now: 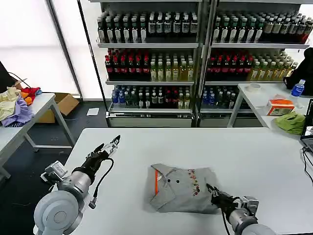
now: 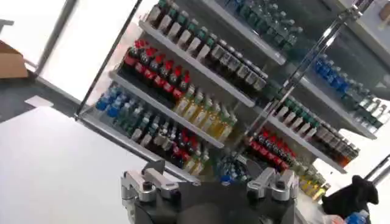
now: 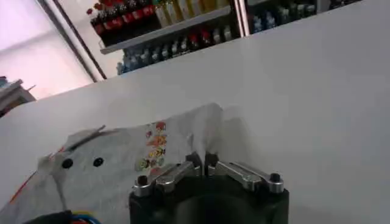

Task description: Fold and organize the clothes.

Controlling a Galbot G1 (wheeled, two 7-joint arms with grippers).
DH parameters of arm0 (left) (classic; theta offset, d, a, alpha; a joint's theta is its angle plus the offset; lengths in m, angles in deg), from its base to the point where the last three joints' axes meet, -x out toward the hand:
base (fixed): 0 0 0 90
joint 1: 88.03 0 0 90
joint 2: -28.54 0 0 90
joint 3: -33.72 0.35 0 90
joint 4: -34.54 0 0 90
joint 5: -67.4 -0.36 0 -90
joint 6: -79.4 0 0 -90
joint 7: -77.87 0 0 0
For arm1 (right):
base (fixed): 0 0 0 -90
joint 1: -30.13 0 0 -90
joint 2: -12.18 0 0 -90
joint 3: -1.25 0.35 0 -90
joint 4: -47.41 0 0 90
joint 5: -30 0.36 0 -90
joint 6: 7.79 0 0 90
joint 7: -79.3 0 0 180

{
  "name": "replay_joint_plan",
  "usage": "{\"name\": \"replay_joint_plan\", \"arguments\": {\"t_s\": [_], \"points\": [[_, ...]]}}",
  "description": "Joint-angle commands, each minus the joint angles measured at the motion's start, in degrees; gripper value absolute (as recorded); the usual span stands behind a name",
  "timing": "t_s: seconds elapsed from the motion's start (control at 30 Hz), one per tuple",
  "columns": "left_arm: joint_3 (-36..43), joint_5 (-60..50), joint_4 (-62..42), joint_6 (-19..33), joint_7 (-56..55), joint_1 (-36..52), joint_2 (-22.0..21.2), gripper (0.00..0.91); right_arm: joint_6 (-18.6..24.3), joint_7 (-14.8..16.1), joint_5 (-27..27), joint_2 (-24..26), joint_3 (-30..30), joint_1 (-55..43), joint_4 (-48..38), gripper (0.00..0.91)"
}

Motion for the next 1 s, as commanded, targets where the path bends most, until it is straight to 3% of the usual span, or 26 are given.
{"name": "replay_joint_plan", "arguments": {"t_s": [0.03, 0.17, 0.4, 0.5, 0.6, 0.73, 0.9, 1.0], "points": [[-0.54, -0.05, 0.52, 0.0, 0.05, -0.42, 0.32, 0.907, 3.46, 2.6, -2.86, 1.38, 7.66, 3.89, 5.37, 0.907], [-1.21, 0.01, 0.88, -0.03, 0.2, -0.69, 0.49, 0.907, 6.41, 2.16, -5.8, 1.53, 6.33, 1.84, 6.83, 0.907], [-1.56, -0.11, 1.73, -0.02, 0.53, -1.62, -0.03, 0.907, 10.53, 1.12, -17.21, -2.64, -7.16, -2.9, 3.41, 0.907], [-1.91, -0.34, 2.21, 0.03, 0.76, -2.77, -0.13, 0.907, 13.5, 2.13, -20.12, -4.17, -8.53, -1.2, -0.42, 0.907], [-2.18, -0.86, 2.39, 0.16, 1.4, -4.22, -0.33, 0.907, 14.44, 3.99, -19.69, -4.94, -8.57, 0.12, -2.68, 0.907], [-2.21, -1.56, 2.37, 0.16, 2.61, -5.49, -0.73, 0.907, 11.49, 3.93, -21.47, -4.37, -8.25, 0.72, -5.71, 0.907], [-2.12, -3.18, 3.14, 0.18, 4.81, -6.9, -1.28, 0.907, 7.95, 2.95, -16.19, -3.0, -7.45, 0.61, -7.29, 0.907], [-1.89, -5.95, 2.95, 0.41, 5.77, -7.11, -1.3, 0.907, 8.46, 3.68, -13.47, -2.03, -6.0, 0.35, -5.0, 0.907]]}}
